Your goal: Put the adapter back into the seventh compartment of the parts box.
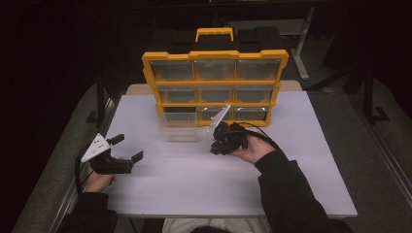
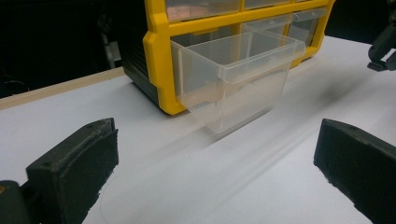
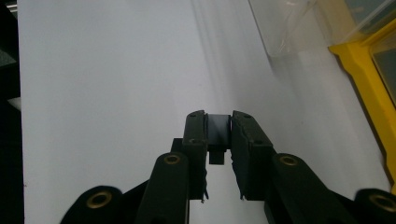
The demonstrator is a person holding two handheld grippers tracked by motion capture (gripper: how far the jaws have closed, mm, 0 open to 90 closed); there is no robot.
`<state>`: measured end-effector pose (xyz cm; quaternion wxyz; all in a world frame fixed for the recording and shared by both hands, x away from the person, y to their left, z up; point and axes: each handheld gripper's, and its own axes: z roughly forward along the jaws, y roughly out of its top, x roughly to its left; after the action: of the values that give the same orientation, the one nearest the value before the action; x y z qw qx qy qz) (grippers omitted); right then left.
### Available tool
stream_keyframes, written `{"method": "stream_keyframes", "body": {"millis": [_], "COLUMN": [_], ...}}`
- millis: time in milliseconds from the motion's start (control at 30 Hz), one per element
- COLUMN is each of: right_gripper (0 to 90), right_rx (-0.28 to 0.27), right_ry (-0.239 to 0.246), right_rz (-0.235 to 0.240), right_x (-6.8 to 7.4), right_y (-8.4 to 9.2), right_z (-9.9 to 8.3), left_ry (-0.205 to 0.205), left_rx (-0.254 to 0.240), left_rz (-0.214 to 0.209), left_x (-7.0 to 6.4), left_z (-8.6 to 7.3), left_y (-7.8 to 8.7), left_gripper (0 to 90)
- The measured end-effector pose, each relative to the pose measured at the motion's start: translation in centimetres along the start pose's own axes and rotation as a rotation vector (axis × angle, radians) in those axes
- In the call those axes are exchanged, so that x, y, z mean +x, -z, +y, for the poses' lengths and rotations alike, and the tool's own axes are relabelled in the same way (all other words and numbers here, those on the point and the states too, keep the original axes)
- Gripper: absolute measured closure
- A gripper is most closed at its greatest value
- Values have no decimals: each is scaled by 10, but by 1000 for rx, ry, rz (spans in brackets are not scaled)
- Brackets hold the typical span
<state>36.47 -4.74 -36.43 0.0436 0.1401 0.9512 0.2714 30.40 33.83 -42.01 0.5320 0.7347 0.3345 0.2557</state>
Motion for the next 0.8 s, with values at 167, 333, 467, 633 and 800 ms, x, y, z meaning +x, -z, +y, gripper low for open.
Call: {"method": "stream_keyframes", "body": {"millis": [167,333,467,633,800], "right_gripper": [745,745,745,745,745], "right_rx": [-6,-6,-8,-16,-23], "right_ry": [5,7,10,16,18], "right_rz": [-4,-8,-13,-25,-35], "right_x": [-4,-7,-9,-14,-17], "right_y": [3,5,7,11,18], "right_z": [5,11,15,19,24], "left_ry": [1,1,0,1,1], "left_rx": [1,1,0,2,1], "left_rz": [-1,-1,-2,-1,-1], "left_x": [0,0,0,0,0], "left_z": [0,0,0,0,0], "left_y": [0,0,0,0,0], "left_gripper": [0,0,0,0,0]}}
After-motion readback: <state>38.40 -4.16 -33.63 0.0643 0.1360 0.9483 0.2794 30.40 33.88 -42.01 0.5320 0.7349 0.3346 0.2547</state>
